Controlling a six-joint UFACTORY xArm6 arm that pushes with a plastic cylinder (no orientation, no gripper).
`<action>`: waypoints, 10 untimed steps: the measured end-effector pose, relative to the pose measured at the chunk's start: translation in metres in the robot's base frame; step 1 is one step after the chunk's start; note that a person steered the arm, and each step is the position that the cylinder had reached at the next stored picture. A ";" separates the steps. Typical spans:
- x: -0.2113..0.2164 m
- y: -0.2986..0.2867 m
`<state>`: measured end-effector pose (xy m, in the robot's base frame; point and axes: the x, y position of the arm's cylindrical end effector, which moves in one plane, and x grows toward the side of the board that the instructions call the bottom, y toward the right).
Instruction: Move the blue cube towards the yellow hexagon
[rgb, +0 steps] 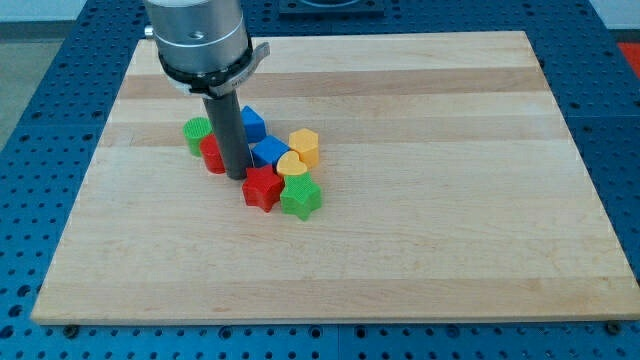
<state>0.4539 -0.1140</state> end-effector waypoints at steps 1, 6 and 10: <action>0.011 0.000; -0.027 0.020; -0.014 0.092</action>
